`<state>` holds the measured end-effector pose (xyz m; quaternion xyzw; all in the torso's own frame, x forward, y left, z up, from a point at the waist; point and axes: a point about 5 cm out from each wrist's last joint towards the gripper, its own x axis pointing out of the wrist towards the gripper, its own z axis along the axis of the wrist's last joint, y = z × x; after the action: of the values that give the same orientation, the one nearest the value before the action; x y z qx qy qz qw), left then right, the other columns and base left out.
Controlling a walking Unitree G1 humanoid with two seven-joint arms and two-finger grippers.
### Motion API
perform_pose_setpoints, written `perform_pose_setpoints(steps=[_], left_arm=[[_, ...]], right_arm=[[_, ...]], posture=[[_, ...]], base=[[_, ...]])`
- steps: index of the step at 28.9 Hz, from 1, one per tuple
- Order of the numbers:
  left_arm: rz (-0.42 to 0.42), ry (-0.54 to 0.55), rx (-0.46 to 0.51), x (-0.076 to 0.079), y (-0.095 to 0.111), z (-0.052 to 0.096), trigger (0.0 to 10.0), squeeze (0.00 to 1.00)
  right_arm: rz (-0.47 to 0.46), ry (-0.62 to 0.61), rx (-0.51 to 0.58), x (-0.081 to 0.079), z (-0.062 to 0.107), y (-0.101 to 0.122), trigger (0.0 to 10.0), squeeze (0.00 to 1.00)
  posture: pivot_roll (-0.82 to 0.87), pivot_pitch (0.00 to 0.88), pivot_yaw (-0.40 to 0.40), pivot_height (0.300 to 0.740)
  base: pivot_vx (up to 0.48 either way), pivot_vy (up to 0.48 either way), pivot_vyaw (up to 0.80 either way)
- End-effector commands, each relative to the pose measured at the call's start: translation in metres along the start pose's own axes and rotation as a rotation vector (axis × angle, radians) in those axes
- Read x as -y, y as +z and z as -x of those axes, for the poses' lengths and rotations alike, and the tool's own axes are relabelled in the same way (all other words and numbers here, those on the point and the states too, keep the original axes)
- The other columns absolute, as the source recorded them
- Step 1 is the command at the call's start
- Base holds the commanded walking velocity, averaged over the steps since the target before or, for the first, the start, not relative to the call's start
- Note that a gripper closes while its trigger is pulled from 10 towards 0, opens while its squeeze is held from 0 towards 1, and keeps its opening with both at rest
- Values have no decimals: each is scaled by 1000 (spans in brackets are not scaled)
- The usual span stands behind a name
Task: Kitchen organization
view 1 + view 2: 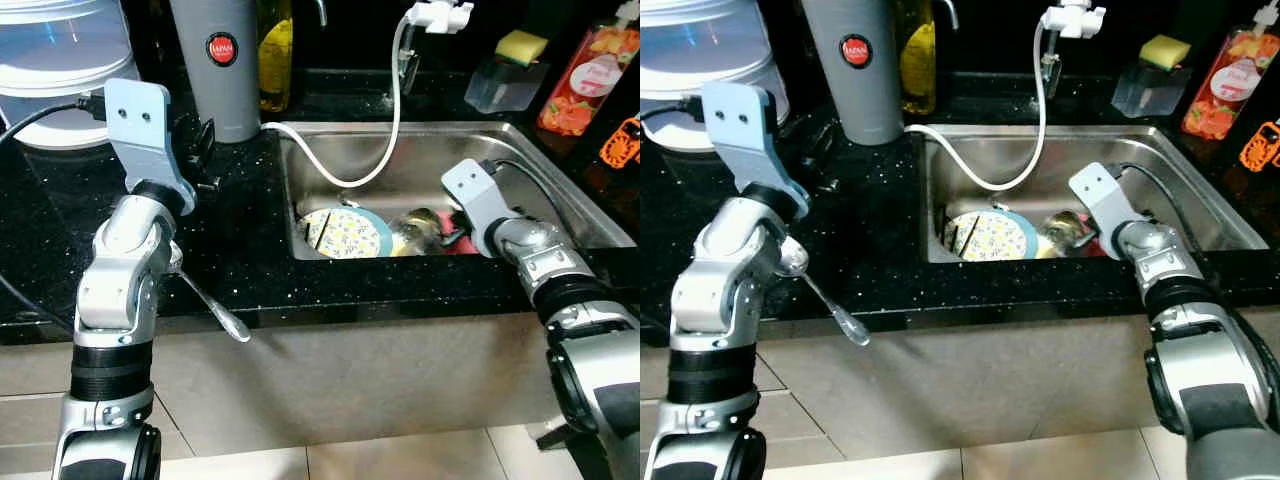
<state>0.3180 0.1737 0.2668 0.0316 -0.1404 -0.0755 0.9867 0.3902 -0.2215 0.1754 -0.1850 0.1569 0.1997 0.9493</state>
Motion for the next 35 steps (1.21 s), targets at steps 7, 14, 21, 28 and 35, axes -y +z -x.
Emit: perform_pose_setpoints(steps=[7,14,21,28,35], left_arm=[[-30,27,-12,-8,-2,2,10000,0],[-31,21,-13,-7,-2,1,10000,0],[-26,5,-15,-4,-2,-1,10000,0],[-24,2,-16,-3,-2,-1,10000,0],[-25,7,-18,-4,-3,-1,10000,0]], right_arm=[[-451,145,354,-5,1,44,10000,0],[-652,-60,608,26,18,69,10000,0],[-644,-198,676,31,24,68,10000,0],[-425,-182,371,-6,-3,38,10000,0],[-302,-273,231,-14,-12,21,10000,0]], posture=[[173,0,-62,740],[169,0,-53,740],[162,0,-45,740],[162,0,-43,740],[167,0,-46,740]], base=[[0,0,0],[0,0,0],[0,0,0],[0,0,0],[0,0,0]])
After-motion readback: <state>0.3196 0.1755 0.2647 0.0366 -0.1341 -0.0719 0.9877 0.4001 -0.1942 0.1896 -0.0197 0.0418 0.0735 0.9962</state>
